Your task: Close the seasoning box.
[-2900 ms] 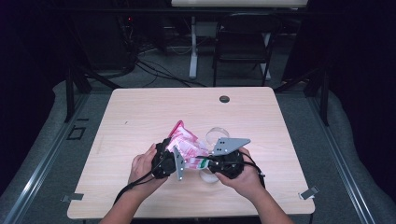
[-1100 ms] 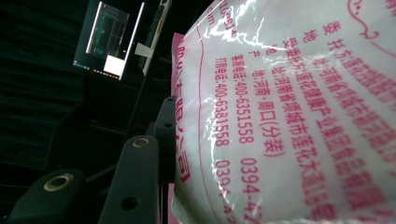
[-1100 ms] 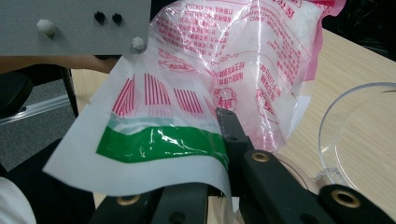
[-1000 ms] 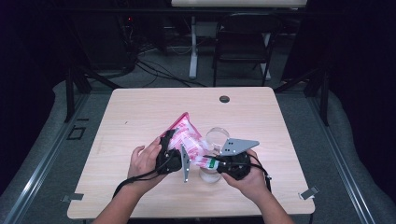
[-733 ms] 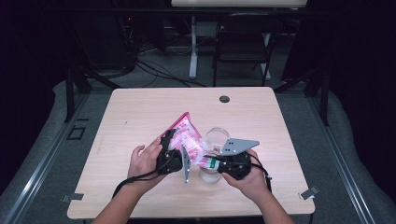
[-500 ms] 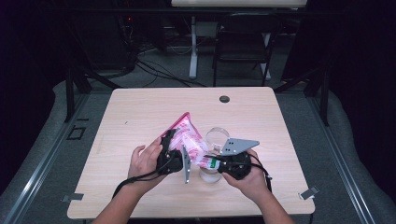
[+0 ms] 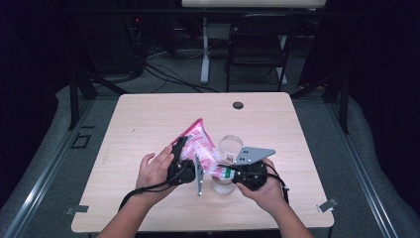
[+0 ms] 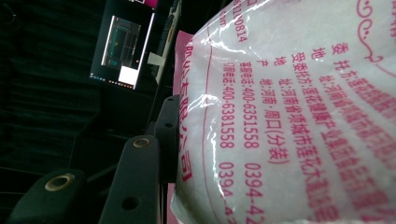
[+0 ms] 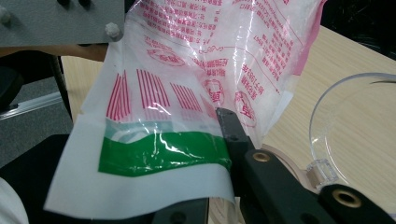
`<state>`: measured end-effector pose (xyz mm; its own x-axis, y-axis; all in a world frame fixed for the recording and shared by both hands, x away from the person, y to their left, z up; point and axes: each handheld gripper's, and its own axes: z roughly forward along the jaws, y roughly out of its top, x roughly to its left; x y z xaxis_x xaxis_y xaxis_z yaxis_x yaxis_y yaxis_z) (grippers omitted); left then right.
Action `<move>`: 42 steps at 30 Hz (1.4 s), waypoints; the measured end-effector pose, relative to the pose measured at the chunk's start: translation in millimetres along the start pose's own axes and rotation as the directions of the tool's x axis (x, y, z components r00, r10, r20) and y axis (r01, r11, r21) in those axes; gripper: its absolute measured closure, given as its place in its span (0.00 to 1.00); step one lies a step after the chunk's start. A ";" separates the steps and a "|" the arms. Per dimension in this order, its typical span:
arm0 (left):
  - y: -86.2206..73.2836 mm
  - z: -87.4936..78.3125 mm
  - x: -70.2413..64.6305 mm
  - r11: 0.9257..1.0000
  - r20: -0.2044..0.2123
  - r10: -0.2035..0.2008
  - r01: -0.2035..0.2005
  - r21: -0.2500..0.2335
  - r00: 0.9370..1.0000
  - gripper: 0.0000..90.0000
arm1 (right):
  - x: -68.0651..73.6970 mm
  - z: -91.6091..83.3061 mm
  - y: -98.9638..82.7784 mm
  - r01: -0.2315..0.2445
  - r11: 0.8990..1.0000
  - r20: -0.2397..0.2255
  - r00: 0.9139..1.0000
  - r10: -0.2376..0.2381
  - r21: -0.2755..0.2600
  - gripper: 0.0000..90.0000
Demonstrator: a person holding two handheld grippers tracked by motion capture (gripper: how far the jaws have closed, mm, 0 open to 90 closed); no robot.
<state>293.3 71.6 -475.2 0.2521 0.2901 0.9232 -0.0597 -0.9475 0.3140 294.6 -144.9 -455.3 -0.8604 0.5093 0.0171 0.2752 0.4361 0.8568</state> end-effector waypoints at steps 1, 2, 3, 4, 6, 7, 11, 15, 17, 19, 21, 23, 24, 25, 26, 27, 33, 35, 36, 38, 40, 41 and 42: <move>0.5 0.0 0.1 1.000 -0.002 -0.002 0.002 0.000 1.000 0.70 | -0.2 -0.2 0.0 0.001 1.000 0.002 1.000 -0.001 0.003 1.00; 1.3 0.2 0.5 1.000 -0.006 0.000 0.000 -0.003 1.000 0.70 | -0.3 -0.3 -0.1 0.002 1.000 0.004 1.000 -0.003 0.005 1.00; 1.7 0.2 1.1 1.000 -0.007 0.002 -0.002 -0.003 1.000 0.70 | -0.3 -0.3 -0.2 0.005 1.000 0.008 1.000 -0.005 0.008 1.00; 2.0 0.1 1.5 1.000 -0.009 0.004 -0.004 -0.004 1.000 0.70 | -0.1 -0.3 -0.3 0.005 1.000 0.010 1.000 -0.005 0.010 1.00; 2.1 0.6 2.3 1.000 -0.013 0.008 -0.009 -0.012 1.000 0.70 | -0.3 -0.3 -0.4 0.006 1.000 0.011 1.000 -0.006 0.010 1.00; 2.8 0.0 2.5 1.000 -0.007 0.004 -0.004 -0.004 1.000 0.70 | -0.4 -0.3 -0.4 0.007 1.000 0.013 1.000 -0.007 0.010 1.00; 3.4 -0.1 2.2 1.000 -0.016 0.017 -0.017 -0.006 1.000 0.70 | -0.9 -0.3 -0.7 0.008 1.000 0.013 1.000 -0.008 0.011 1.00; 4.3 -0.7 1.4 1.000 -0.023 0.023 -0.024 -0.008 0.999 0.70 | -1.4 -0.8 -1.1 0.005 1.000 0.014 1.000 -0.006 0.015 1.00; 3.9 -0.4 1.3 0.999 -0.030 0.027 -0.027 -0.016 0.999 0.70 | -1.7 -1.0 -1.2 0.006 1.000 0.012 1.000 -0.006 0.014 1.00; 4.2 -0.6 1.5 0.999 -0.032 0.031 -0.031 -0.018 0.999 0.70 | -2.2 -0.9 -1.5 0.004 1.000 0.010 1.000 -0.004 0.012 1.00; 4.7 -0.6 1.9 0.999 -0.034 0.037 -0.037 -0.022 0.999 0.70 | -2.4 -0.6 -1.9 0.001 1.000 0.010 1.000 -0.002 0.012 1.00; 5.0 -0.7 1.6 0.999 -0.036 0.041 -0.042 -0.022 0.999 0.70 | -2.7 -0.4 -2.3 0.001 1.000 0.009 1.000 -0.001 0.014 1.00; 5.1 -0.7 1.5 0.999 -0.036 0.042 -0.043 -0.023 0.998 0.70 | -3.0 -0.2 -2.6 0.000 1.000 0.007 1.000 0.000 0.013 1.00; 5.3 -0.7 1.3 0.999 -0.037 0.042 -0.043 -0.022 0.998 0.70 | -3.3 -0.1 -2.8 -0.002 1.000 0.008 1.000 0.002 0.013 1.00; 5.3 -0.8 0.8 0.999 -0.035 0.041 -0.041 -0.021 0.999 0.70 | -3.5 -0.2 -2.9 -0.001 1.000 0.009 1.000 0.001 0.015 1.00; 5.4 -0.7 0.5 0.999 -0.034 0.041 -0.041 -0.023 0.999 0.70 | -3.6 -0.3 -3.0 0.000 1.000 0.012 1.000 0.000 0.018 1.00; 6.4 -0.6 0.0 0.998 -0.041 0.056 -0.057 -0.026 0.998 0.70 | -4.4 -0.4 -3.8 -0.004 1.000 0.013 1.000 0.004 0.020 1.00; 6.6 -0.6 -0.1 0.998 -0.040 0.058 -0.059 -0.026 0.997 0.70 | -4.5 -0.3 -4.1 -0.005 1.000 0.015 1.000 0.005 0.021 1.00; 6.7 -0.7 -0.3 0.998 -0.039 0.057 -0.058 -0.024 0.998 0.70 | -4.7 -0.2 -4.3 -0.005 1.000 0.014 1.000 0.005 0.020 1.00; 7.0 -0.6 -0.5 0.998 -0.039 0.058 -0.059 -0.025 0.998 0.70 | -5.2 -0.1 -4.8 -0.007 1.000 0.012 1.000 0.007 0.019 1.00; 7.3 -0.6 -0.7 0.998 -0.041 0.061 -0.062 -0.026 0.997 0.70 | -5.3 -0.1 -5.1 -0.007 1.000 0.013 1.000 0.007 0.021 1.00; 7.5 -0.6 -0.9 0.998 -0.043 0.062 -0.064 -0.026 0.997 0.70 | -5.4 -0.1 -5.3 -0.008 1.000 0.014 1.000 0.007 0.022 1.00; 7.7 -0.8 -1.1 0.998 -0.046 0.064 -0.065 -0.025 0.997 0.70 | -5.5 -0.2 -5.4 -0.008 1.000 0.014 1.000 0.008 0.022 1.00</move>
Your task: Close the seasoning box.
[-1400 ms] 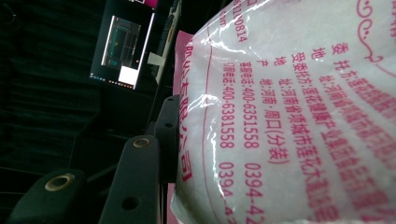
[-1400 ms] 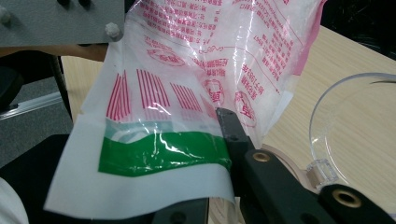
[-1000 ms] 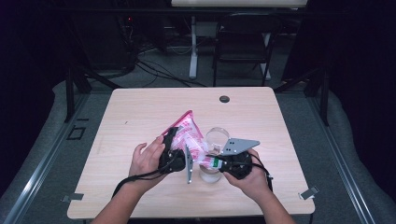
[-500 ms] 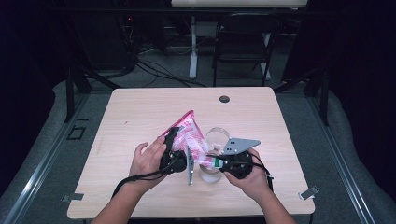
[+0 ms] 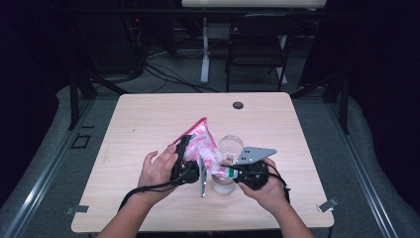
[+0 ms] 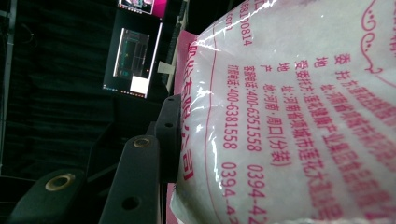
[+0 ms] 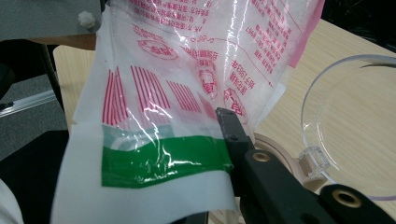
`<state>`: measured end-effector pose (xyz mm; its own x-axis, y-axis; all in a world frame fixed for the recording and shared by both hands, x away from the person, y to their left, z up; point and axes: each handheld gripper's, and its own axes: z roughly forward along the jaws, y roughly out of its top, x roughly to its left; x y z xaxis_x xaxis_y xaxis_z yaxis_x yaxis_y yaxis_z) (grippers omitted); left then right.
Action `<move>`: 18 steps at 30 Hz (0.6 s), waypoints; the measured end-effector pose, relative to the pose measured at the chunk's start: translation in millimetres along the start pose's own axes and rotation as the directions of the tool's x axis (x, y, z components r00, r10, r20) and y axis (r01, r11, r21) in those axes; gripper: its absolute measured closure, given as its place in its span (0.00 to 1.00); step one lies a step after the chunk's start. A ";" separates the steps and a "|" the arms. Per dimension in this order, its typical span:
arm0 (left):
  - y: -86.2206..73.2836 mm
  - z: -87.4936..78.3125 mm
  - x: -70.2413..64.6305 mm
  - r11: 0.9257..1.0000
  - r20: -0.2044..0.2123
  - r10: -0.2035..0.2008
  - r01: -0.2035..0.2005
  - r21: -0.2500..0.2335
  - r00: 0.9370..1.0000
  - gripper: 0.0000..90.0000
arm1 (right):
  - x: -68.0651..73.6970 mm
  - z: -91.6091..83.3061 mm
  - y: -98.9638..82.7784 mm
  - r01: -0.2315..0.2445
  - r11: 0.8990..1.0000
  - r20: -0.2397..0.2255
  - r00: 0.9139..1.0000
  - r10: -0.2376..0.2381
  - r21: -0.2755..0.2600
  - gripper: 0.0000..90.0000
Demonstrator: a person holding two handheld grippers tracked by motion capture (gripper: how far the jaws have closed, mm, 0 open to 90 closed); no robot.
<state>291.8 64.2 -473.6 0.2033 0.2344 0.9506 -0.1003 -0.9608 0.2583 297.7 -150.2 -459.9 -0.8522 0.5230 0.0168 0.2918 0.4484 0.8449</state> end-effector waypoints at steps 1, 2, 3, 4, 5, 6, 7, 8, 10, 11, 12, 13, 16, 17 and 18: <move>0.1 -0.1 -0.1 1.000 -0.001 0.002 -0.002 -0.001 1.000 0.70 | -0.2 -0.1 -0.1 -0.001 1.000 -0.002 1.000 0.001 0.001 1.00; 0.3 -0.1 -0.2 1.000 -0.002 0.003 -0.003 -0.002 1.000 0.70 | -0.3 -0.1 -0.2 -0.002 1.000 -0.001 1.000 0.002 0.000 1.00; 0.4 0.0 -0.3 1.000 -0.001 0.003 -0.003 -0.003 1.000 0.70 | -0.3 -0.2 -0.4 -0.002 1.000 0.003 1.000 0.002 0.002 1.00; 0.5 0.0 -0.3 1.000 -0.001 0.004 -0.004 -0.003 1.000 0.70 | -0.4 -0.4 -0.5 -0.003 1.000 0.003 1.000 0.003 0.004 1.00; 0.6 0.0 -0.3 1.000 -0.002 0.005 -0.005 -0.003 1.000 0.70 | -0.5 -0.4 -0.7 -0.003 1.000 0.003 1.000 0.003 0.004 1.00; 0.8 0.0 -0.3 1.000 -0.003 0.006 -0.006 -0.003 1.000 0.70 | -0.6 -0.4 -0.8 -0.003 1.000 0.003 1.000 0.003 0.004 1.00; 1.0 0.1 -0.4 1.000 -0.003 0.005 -0.005 -0.006 1.000 0.70 | -0.8 -0.4 -1.0 -0.004 1.000 0.004 1.000 0.004 0.003 1.00; 1.0 0.1 -0.5 1.000 -0.004 0.006 -0.006 -0.008 1.000 0.70 | -0.8 -0.3 -1.2 -0.006 1.000 0.006 1.000 0.006 0.002 1.00; 1.3 0.1 -0.7 1.000 -0.004 0.009 -0.009 -0.009 1.000 0.70 | -0.8 -0.2 -1.7 -0.011 1.000 0.003 1.000 0.011 -0.002 1.00; 1.6 -0.2 -0.7 1.000 -0.002 0.008 -0.009 -0.007 1.000 0.70 | -1.0 -0.2 -1.9 -0.011 1.000 0.003 1.000 0.011 -0.001 1.00; 1.7 -0.2 -0.7 1.000 -0.003 0.009 -0.009 -0.008 1.000 0.70 | -1.1 -0.2 -2.0 -0.010 1.000 0.004 1.000 0.010 0.001 1.00; 1.9 -0.4 -0.8 1.000 -0.004 0.011 -0.011 -0.007 1.000 0.70 | -1.3 -0.3 -2.2 -0.009 1.000 0.002 1.000 0.009 0.002 1.00; 2.2 -0.5 -0.8 1.000 -0.006 0.014 -0.014 -0.008 1.000 0.70 | -1.6 -0.1 -2.6 -0.009 1.000 0.001 1.000 0.009 0.005 1.00; 2.3 -0.5 -0.7 1.000 -0.005 0.015 -0.016 -0.010 1.000 0.70 | -1.5 -0.1 -2.8 -0.009 1.000 0.001 1.000 0.009 0.006 1.00; 2.5 -0.6 -0.5 1.000 -0.005 0.017 -0.017 -0.009 1.000 0.70 | -1.6 -0.1 -2.9 -0.009 1.000 0.002 1.000 0.009 0.007 1.00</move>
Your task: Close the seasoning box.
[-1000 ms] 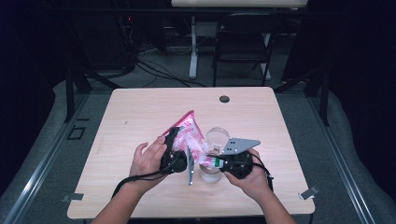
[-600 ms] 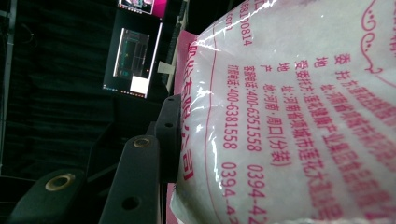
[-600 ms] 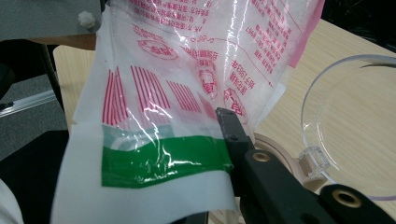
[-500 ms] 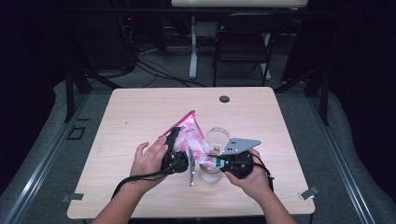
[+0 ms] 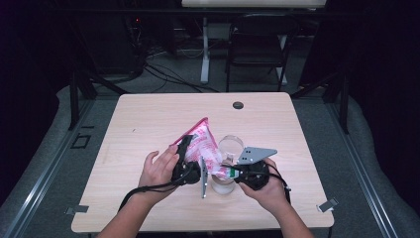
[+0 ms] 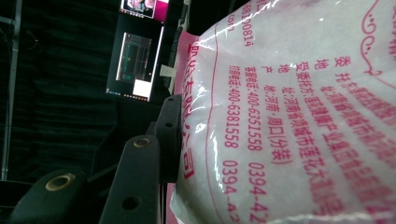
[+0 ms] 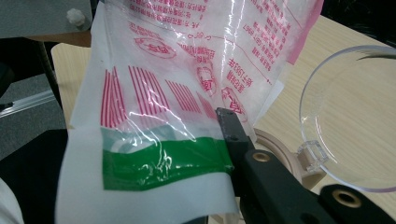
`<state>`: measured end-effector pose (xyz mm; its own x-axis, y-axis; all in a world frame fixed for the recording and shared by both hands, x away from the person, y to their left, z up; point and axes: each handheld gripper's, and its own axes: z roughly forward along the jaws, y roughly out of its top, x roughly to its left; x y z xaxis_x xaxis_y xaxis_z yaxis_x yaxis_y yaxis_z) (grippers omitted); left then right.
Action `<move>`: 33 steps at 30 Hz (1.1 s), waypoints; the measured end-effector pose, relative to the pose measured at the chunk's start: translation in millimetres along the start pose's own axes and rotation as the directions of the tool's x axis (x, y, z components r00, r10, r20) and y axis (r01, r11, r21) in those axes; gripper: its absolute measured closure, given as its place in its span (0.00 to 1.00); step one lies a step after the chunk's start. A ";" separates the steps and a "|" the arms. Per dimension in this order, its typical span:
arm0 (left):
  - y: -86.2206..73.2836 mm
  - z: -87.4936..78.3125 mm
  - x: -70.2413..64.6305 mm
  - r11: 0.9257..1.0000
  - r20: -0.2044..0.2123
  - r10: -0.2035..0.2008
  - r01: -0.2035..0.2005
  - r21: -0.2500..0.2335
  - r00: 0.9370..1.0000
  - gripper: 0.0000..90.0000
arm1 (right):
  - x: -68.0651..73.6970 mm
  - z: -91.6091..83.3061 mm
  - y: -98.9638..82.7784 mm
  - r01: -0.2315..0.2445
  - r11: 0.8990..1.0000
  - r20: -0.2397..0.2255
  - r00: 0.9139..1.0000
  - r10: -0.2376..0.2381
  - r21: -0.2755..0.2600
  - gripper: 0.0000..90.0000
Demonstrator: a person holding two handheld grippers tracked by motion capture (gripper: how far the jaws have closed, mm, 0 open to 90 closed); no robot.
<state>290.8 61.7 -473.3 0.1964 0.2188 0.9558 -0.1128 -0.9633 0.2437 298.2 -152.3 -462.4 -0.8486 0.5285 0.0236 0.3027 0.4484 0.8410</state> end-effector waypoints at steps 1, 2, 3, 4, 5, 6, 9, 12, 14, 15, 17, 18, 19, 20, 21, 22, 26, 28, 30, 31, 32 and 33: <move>0.1 0.0 0.0 1.000 0.000 0.000 0.000 -0.001 1.000 0.70 | -0.1 -0.1 -0.1 -0.001 1.000 0.001 1.000 0.001 0.001 1.00; 0.3 0.0 0.2 1.000 -0.001 0.001 -0.001 -0.001 1.000 0.70 | -0.2 0.0 -0.2 -0.003 1.000 0.000 1.000 0.003 -0.001 1.00; 0.4 0.0 0.0 1.000 0.004 -0.004 0.004 0.000 1.000 0.70 | -0.3 -0.2 -0.2 -0.002 1.000 0.002 1.000 0.002 0.001 1.00; 0.7 0.1 0.7 1.000 -0.003 0.003 -0.003 -0.004 1.000 0.70 | -0.4 -0.2 -0.3 -0.003 1.000 0.002 1.000 0.003 0.000 1.00; 0.9 0.0 0.8 1.000 -0.004 0.004 -0.004 -0.005 1.000 0.70 | -0.5 -0.2 -0.4 -0.004 1.000 0.002 1.000 0.004 -0.002 1.00; 1.1 0.1 0.9 1.000 -0.006 0.006 -0.006 -0.007 1.000 0.70 | -0.6 -0.1 -0.5 -0.006 1.000 0.003 1.000 0.006 -0.003 1.00; 1.7 -0.2 1.1 1.000 -0.008 0.010 -0.010 -0.008 1.000 0.70 | -1.5 0.1 -1.1 -0.008 1.000 0.001 1.000 0.008 0.000 1.00; 2.0 -0.4 1.0 1.000 -0.008 0.012 -0.012 -0.008 1.000 0.70 | -1.9 0.6 -1.5 -0.010 1.000 0.000 1.000 0.010 0.005 1.00; 2.1 -0.7 1.2 1.000 -0.009 0.015 -0.015 -0.009 1.000 0.70 | -1.9 0.8 -1.8 -0.012 1.000 0.002 1.000 0.012 0.004 1.00; 1.9 -0.5 1.2 1.000 -0.010 0.013 -0.013 -0.013 1.000 0.70 | -1.9 0.7 -1.8 -0.012 1.000 0.002 1.000 0.012 0.006 1.00; 1.9 -0.9 1.6 1.000 -0.012 0.013 -0.013 -0.013 1.000 0.70 | -1.7 0.6 -1.7 -0.011 1.000 0.002 1.000 0.011 0.006 1.00; 1.9 -1.0 1.7 1.000 -0.013 0.013 -0.013 -0.015 1.000 0.70 | -1.6 0.6 -1.6 -0.011 1.000 0.002 1.000 0.011 0.005 1.00; 2.1 -1.0 1.6 1.000 -0.014 0.013 -0.013 -0.016 1.000 0.70 | -1.7 0.6 -1.7 -0.012 1.000 0.003 1.000 0.012 0.005 1.00; 2.2 -1.0 1.5 1.000 -0.014 0.013 -0.013 -0.017 1.000 0.71 | -1.7 0.7 -1.8 -0.012 1.000 0.003 1.000 0.012 0.006 1.00; 2.4 -1.2 1.6 1.000 -0.012 0.014 -0.014 -0.014 1.000 0.71 | -1.8 0.7 -1.9 -0.012 1.000 0.004 1.000 0.011 0.006 1.00; 2.5 -1.2 1.5 1.000 -0.011 0.014 -0.014 -0.013 1.000 0.71 | -2.0 0.8 -2.0 -0.012 1.000 0.003 1.000 0.012 0.006 1.00; 2.6 -1.2 1.1 1.000 -0.009 0.009 -0.009 -0.011 1.000 0.71 | -2.4 0.9 -2.3 -0.013 1.000 0.004 1.000 0.013 0.006 1.00; 2.9 -1.4 1.6 1.000 -0.016 0.017 -0.017 -0.015 1.000 0.71 | -2.5 0.8 -2.4 -0.013 1.000 0.005 1.000 0.013 0.007 1.00; 3.2 -1.6 1.8 1.000 -0.016 0.016 -0.017 -0.016 1.000 0.71 | -2.8 0.8 -2.5 -0.014 1.000 0.006 1.000 0.014 0.008 1.00; 3.3 -1.8 2.0 1.000 -0.017 0.017 -0.018 -0.015 1.000 0.71 | -3.0 0.9 -2.6 -0.013 1.000 0.005 1.000 0.013 0.009 1.00; 3.3 -1.9 2.1 1.000 -0.019 0.018 -0.018 -0.017 1.000 0.71 | -3.1 1.2 -2.8 -0.016 1.000 0.005 1.000 0.016 0.006 1.00; 3.5 -2.3 2.2 1.000 -0.019 0.019 -0.019 -0.015 1.000 0.71 | -3.2 1.4 -3.0 -0.016 1.000 0.005 1.000 0.016 0.007 1.00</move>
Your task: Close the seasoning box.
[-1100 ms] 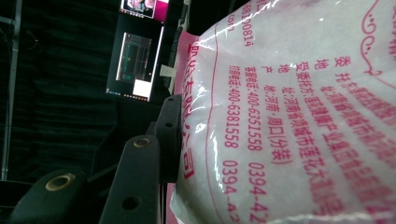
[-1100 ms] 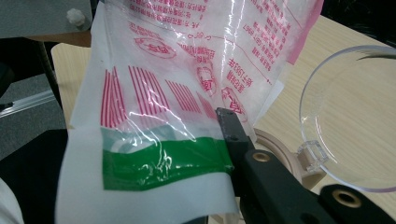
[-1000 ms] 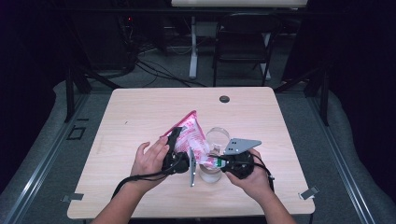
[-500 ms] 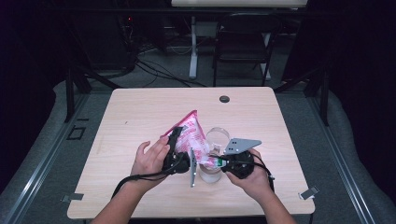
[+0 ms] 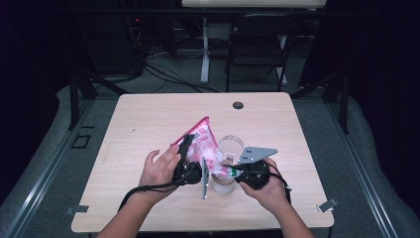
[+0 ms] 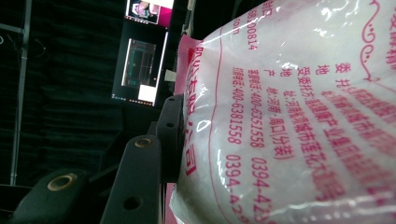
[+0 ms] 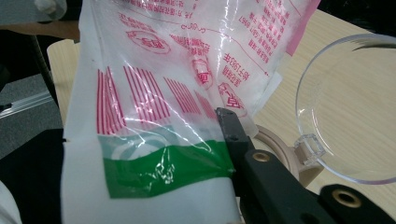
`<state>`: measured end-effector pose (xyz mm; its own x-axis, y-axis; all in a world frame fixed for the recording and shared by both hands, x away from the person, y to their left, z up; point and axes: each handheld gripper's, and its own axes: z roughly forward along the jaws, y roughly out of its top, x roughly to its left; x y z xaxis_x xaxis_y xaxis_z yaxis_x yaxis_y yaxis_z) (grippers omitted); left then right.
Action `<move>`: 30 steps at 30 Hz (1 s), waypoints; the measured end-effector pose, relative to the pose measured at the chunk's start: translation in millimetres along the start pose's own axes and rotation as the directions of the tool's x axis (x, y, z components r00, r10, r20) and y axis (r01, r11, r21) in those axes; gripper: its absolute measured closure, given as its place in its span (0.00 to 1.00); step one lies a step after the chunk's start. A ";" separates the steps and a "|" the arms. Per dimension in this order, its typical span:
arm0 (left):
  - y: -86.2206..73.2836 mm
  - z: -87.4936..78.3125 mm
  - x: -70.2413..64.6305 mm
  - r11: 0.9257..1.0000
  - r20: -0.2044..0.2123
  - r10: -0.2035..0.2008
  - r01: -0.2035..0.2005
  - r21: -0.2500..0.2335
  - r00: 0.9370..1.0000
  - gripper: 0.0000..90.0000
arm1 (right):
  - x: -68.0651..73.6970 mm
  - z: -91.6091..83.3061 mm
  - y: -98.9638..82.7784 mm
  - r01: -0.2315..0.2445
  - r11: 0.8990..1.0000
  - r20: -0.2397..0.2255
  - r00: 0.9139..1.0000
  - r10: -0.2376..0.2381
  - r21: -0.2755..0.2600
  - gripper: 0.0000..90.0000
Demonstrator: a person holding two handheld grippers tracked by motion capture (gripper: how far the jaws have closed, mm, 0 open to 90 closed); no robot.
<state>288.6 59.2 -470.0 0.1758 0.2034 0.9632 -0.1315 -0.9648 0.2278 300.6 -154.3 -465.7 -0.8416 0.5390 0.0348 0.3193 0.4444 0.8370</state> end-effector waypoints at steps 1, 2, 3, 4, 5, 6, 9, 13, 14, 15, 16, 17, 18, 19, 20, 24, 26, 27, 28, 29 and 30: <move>0.0 -0.2 -0.3 1.000 0.003 -0.006 0.006 0.002 1.000 0.71 | 0.1 0.2 -0.1 0.000 1.000 0.003 1.000 0.000 0.002 1.00; 0.2 -0.3 0.3 1.000 -0.003 0.000 0.000 -0.001 1.000 0.71 | 0.1 0.3 -0.2 0.001 1.000 0.003 1.000 -0.001 0.006 1.00; 0.3 -0.5 0.3 1.000 -0.002 -0.001 0.001 -0.002 1.000 0.71 | 0.0 0.6 -0.3 0.001 1.000 0.003 1.000 -0.001 0.006 1.00; 0.3 -0.6 0.4 1.000 -0.003 -0.001 0.001 -0.005 1.000 0.71 | -0.1 0.8 -0.5 0.000 1.000 0.004 1.000 0.000 0.007 1.00; 0.4 -0.6 0.4 1.000 -0.003 0.000 0.000 -0.005 1.000 0.71 | -0.1 1.2 -0.7 -0.003 1.000 0.004 1.000 0.003 0.004 1.00; 0.5 -0.6 0.5 1.000 -0.003 0.000 0.000 -0.005 1.000 0.71 | -0.4 1.2 -0.7 -0.001 1.000 0.003 1.000 0.001 0.007 1.00; 0.6 -0.5 0.5 1.000 -0.004 0.001 -0.001 -0.005 1.000 0.71 | -0.8 1.2 -0.8 -0.002 1.000 0.001 1.000 0.002 0.005 1.00; 0.7 -0.7 0.7 1.000 -0.005 0.001 -0.001 -0.005 1.000 0.71 | -0.8 1.2 -0.9 -0.001 1.000 0.003 1.000 0.001 0.007 1.00; 0.7 -0.8 0.7 1.000 -0.006 0.002 -0.002 -0.006 1.000 0.71 | -0.9 1.4 -0.9 -0.001 1.000 0.002 1.000 0.001 0.006 1.00; 0.7 -0.9 0.7 1.000 -0.007 0.002 -0.002 -0.005 1.000 0.71 | -0.7 1.6 -1.0 -0.004 1.000 0.005 1.000 0.004 0.004 1.00; 0.6 -1.0 0.5 1.000 -0.002 -0.003 0.003 -0.004 1.000 0.71 | -0.8 1.6 -1.0 -0.003 1.000 0.004 1.000 0.003 0.005 1.00; 0.8 -1.1 0.9 1.000 -0.007 0.002 -0.003 -0.006 1.000 0.71 | -0.4 2.0 -1.2 -0.006 1.000 0.006 1.000 0.006 0.002 1.00; 0.7 -1.1 0.8 1.000 -0.007 0.002 -0.002 -0.006 1.000 0.71 | -0.3 2.1 -1.2 -0.007 1.000 0.006 1.000 0.007 0.002 1.00; 0.7 -1.2 0.9 1.000 -0.007 0.002 -0.002 -0.006 1.000 0.71 | -0.4 2.2 -1.2 -0.005 1.000 0.006 1.000 0.005 0.005 1.00; 0.6 -1.0 0.7 1.000 -0.009 0.001 -0.001 -0.010 1.000 0.71 | -0.5 2.3 -1.2 -0.006 1.000 0.005 1.000 0.006 0.005 1.00; 0.6 -1.2 0.7 1.000 -0.007 0.002 -0.002 -0.008 1.000 0.71 | -0.6 3.2 -1.6 -0.005 1.000 0.005 1.000 0.005 0.008 1.00; 0.6 -1.2 0.7 1.000 -0.008 0.002 -0.002 -0.009 1.000 0.71 | -0.5 3.6 -1.7 -0.005 1.000 0.007 1.000 0.005 0.008 1.00; 0.6 -1.3 0.8 1.000 -0.008 0.004 -0.004 -0.009 1.000 0.71 | -0.5 3.7 -1.7 -0.005 1.000 0.007 1.000 0.005 0.008 1.00; 0.7 -1.3 0.7 1.000 -0.009 0.004 -0.004 -0.010 1.000 0.71 | -0.6 3.7 -1.7 -0.006 1.000 0.007 1.000 0.005 0.008 1.00; 0.8 -1.5 0.8 1.000 -0.010 0.005 -0.006 -0.011 1.000 0.71 | -0.6 3.6 -1.7 -0.006 1.000 0.007 1.000 0.005 0.009 1.00; 1.0 -1.7 1.0 1.000 -0.011 0.007 -0.007 -0.011 1.000 0.71 | -0.8 3.6 -1.8 -0.005 1.000 0.006 1.000 0.005 0.010 1.00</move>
<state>287.0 58.8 -468.6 0.1641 0.1987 0.9662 -0.1433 -0.9643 0.2227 302.2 -153.0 -469.2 -0.8374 0.5455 0.0362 0.3280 0.4483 0.8315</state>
